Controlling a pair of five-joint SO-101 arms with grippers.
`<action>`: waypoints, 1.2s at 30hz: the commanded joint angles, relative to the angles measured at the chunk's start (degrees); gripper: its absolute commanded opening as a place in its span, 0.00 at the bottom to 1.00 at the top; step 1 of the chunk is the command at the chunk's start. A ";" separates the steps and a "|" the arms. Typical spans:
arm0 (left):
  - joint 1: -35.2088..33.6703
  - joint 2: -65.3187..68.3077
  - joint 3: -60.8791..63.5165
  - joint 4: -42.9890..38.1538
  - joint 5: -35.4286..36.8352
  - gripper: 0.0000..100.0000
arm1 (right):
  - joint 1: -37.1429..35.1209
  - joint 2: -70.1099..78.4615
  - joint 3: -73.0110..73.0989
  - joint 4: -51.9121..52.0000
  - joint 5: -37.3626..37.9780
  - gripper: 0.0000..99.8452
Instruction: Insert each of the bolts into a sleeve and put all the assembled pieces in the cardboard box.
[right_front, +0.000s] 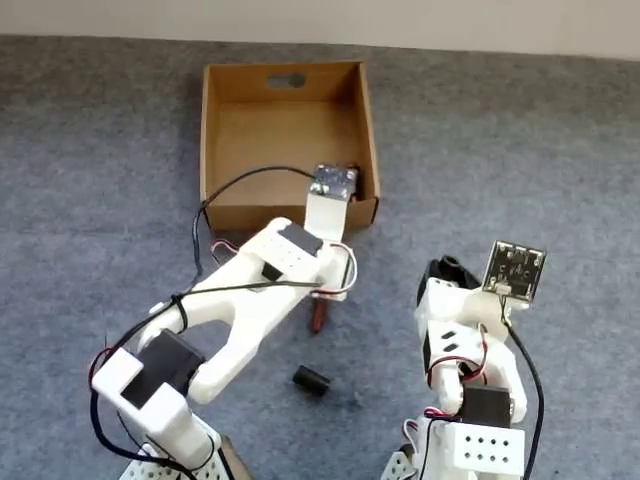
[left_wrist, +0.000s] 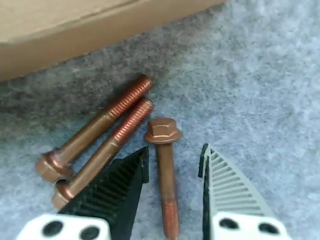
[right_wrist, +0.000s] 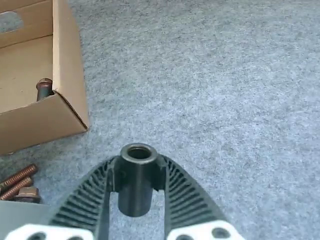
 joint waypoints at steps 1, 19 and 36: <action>0.22 2.95 -2.15 -1.05 0.70 0.18 | 0.40 -0.75 -0.57 0.13 -0.35 0.01; 0.75 4.70 -5.14 -0.35 0.53 0.01 | 0.40 -0.75 -0.48 0.13 -0.35 0.01; -1.10 4.62 -35.12 40.79 0.18 0.01 | 0.31 -0.75 -0.40 0.13 -0.44 0.01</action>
